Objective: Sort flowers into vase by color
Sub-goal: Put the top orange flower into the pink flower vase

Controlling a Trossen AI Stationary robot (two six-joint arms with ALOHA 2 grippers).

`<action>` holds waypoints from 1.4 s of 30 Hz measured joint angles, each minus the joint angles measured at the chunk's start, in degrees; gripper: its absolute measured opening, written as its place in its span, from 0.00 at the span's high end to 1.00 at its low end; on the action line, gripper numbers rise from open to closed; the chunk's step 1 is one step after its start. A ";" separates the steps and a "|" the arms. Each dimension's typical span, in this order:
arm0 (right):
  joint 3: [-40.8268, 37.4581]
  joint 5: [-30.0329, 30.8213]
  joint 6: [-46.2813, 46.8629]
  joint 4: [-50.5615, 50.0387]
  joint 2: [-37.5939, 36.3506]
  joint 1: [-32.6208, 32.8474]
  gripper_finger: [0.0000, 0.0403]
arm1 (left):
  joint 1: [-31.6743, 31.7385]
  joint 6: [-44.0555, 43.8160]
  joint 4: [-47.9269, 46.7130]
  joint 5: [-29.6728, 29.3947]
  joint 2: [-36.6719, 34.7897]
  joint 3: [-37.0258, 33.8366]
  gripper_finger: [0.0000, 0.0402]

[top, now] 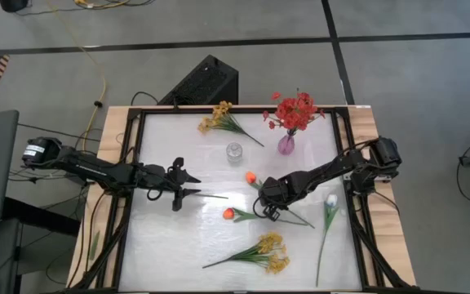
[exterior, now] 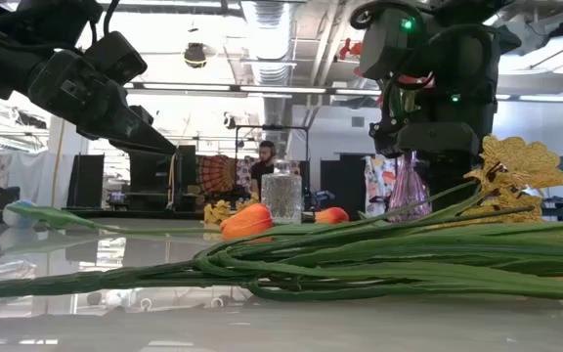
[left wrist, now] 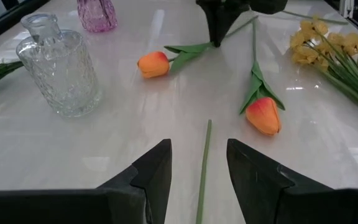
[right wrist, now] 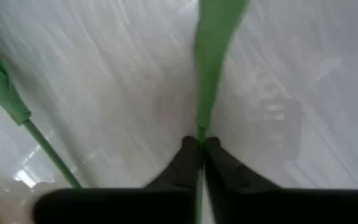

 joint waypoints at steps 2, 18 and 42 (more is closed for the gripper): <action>-0.23 4.00 0.12 -0.05 -2.04 1.61 0.95 | -0.01 -0.31 0.60 -0.01 -0.01 0.01 0.64; -22.59 55.39 -19.83 28.45 -46.82 15.83 0.96 | 0.00 -1.07 0.08 -1.92 0.02 0.01 0.64; -51.28 41.11 -68.48 110.61 -63.37 -13.29 0.96 | 0.00 -2.49 -1.08 -3.06 0.09 0.01 0.64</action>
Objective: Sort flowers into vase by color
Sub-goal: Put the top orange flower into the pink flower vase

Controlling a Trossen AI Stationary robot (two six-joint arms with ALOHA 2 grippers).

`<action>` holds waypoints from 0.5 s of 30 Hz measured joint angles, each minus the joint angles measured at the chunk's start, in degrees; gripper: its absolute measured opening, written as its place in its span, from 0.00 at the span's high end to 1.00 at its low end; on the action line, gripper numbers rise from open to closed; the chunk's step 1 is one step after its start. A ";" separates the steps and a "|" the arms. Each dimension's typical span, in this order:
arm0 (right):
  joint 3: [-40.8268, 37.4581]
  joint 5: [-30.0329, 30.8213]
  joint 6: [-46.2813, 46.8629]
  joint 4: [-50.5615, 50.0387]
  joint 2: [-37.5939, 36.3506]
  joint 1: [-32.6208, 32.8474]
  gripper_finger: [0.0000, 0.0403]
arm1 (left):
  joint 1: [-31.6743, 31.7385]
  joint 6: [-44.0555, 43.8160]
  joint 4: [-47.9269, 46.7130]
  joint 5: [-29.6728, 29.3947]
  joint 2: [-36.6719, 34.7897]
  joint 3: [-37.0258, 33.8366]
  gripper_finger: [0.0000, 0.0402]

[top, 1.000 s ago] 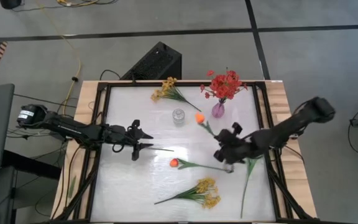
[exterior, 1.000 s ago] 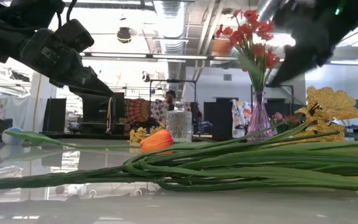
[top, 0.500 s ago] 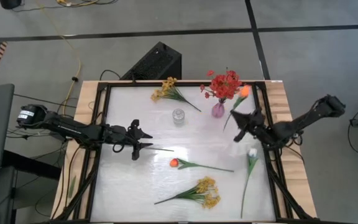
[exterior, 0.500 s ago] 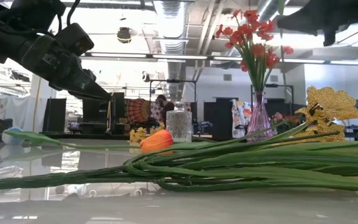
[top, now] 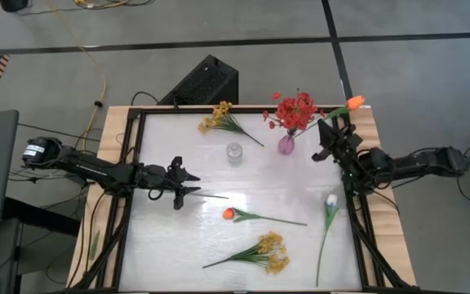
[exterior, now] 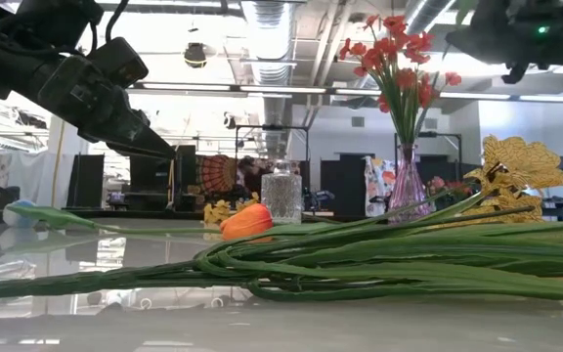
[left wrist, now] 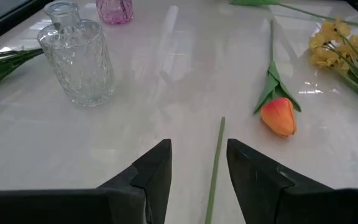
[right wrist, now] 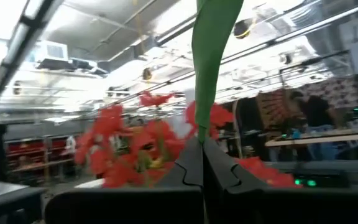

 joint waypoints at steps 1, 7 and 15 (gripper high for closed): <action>0.00 -0.11 0.30 -0.08 0.00 -1.06 0.96 | 0.00 0.09 0.00 0.00 0.00 0.00 0.64; 0.00 -2.46 3.29 -0.08 0.00 -5.57 0.96 | 0.00 0.40 -0.40 -0.07 0.00 -0.01 0.64; 0.03 -3.04 6.46 -0.12 3.30 -7.93 0.96 | 0.00 1.07 -1.27 -0.11 0.00 -0.01 0.64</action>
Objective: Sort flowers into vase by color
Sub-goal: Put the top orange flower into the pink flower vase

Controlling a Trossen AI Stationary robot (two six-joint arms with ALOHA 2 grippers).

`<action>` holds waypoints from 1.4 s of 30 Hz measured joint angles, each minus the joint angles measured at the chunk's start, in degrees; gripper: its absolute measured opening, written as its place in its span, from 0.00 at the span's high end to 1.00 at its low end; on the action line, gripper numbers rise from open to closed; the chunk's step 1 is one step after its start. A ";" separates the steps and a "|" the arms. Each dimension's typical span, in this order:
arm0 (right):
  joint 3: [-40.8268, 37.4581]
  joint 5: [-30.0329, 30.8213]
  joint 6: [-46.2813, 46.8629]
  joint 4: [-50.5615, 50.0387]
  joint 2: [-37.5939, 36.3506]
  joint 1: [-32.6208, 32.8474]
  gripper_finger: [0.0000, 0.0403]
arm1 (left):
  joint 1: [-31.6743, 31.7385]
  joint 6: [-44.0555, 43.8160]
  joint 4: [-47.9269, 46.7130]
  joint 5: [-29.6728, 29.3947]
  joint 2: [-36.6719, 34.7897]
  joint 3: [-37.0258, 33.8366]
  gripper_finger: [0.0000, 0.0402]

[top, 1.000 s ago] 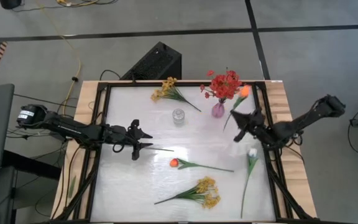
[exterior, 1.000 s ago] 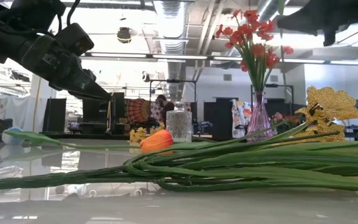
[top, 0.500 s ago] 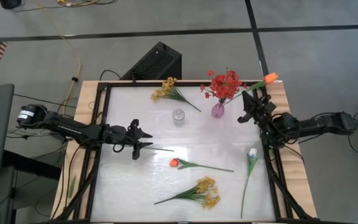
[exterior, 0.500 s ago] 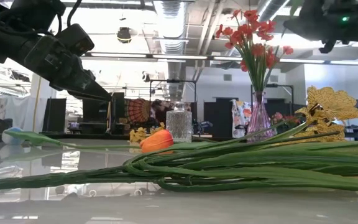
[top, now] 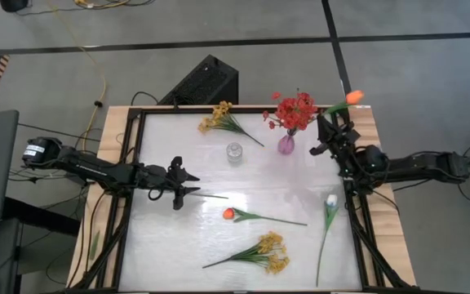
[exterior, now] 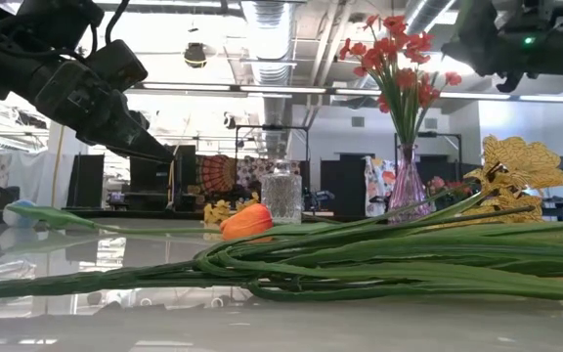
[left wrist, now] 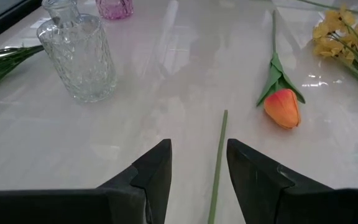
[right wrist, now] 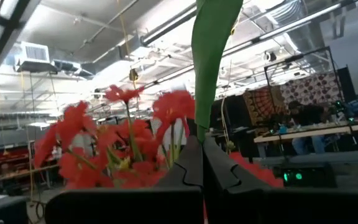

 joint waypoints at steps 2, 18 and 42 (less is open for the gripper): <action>0.04 -0.11 1.04 0.42 1.48 -0.79 0.96 | 0.00 0.00 0.00 0.00 0.00 0.01 0.64; 2.74 -0.79 -3.93 2.82 6.12 -0.88 0.96 | 0.00 0.62 -0.02 0.00 0.00 0.00 0.64; 12.91 -0.79 -8.12 -1.72 17.76 -0.07 0.96 | -0.02 0.52 -0.39 -0.90 0.02 0.01 0.64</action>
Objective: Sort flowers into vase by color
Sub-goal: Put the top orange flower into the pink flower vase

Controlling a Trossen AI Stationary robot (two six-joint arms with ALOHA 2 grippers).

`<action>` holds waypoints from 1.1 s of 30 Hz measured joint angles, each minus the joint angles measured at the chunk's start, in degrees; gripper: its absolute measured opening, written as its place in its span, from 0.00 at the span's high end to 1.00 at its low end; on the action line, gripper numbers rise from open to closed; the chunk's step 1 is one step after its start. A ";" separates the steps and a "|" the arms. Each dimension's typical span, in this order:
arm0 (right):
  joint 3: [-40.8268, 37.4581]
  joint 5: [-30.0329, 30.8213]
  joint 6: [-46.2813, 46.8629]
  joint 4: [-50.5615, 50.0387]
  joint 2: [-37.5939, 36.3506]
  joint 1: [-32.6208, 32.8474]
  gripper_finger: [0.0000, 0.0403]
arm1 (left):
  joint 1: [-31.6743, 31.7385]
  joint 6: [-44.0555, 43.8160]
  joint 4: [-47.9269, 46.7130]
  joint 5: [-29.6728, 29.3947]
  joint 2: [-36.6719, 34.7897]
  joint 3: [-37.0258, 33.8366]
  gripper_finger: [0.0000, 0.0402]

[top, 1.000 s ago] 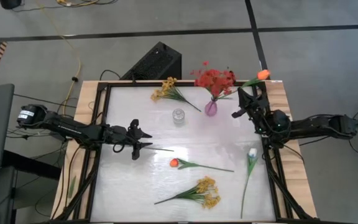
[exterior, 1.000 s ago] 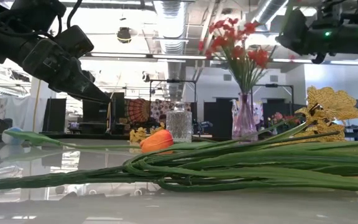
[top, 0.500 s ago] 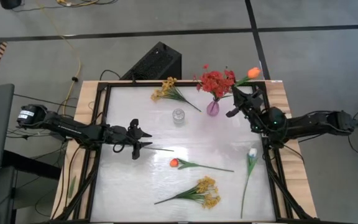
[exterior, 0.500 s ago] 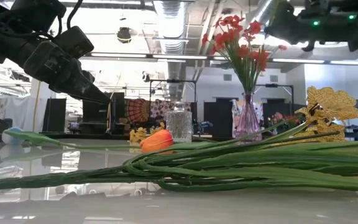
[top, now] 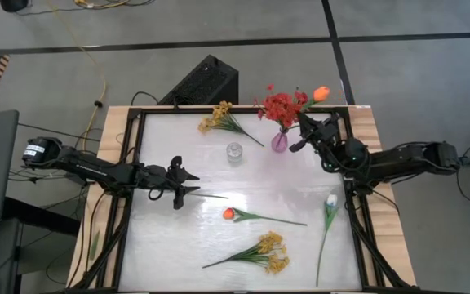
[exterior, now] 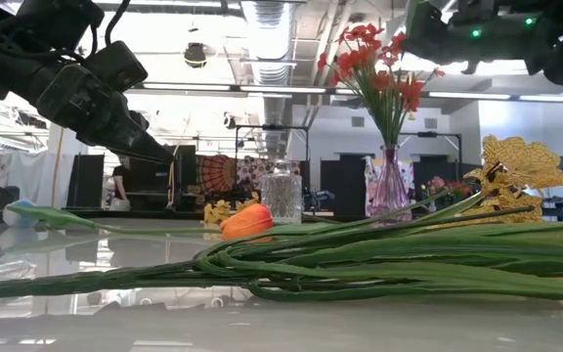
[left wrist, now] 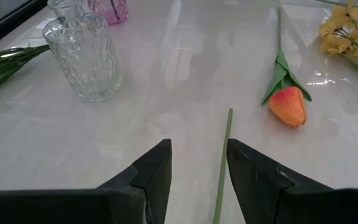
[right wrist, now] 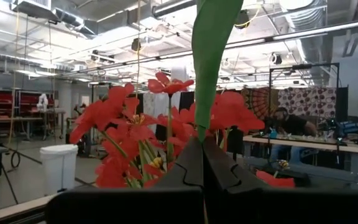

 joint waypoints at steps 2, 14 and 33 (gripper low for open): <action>0.12 0.00 -0.10 -0.12 0.04 0.00 0.96 | 0.02 -0.02 -0.06 0.00 0.00 -0.02 0.64; 0.14 0.02 -1.37 1.40 0.02 0.00 0.96 | 0.02 -0.09 -0.09 -0.04 -0.01 0.00 0.64; 0.14 0.49 1.82 3.52 -0.07 -0.42 0.96 | 0.01 -0.10 -0.96 -0.13 0.00 -0.01 0.64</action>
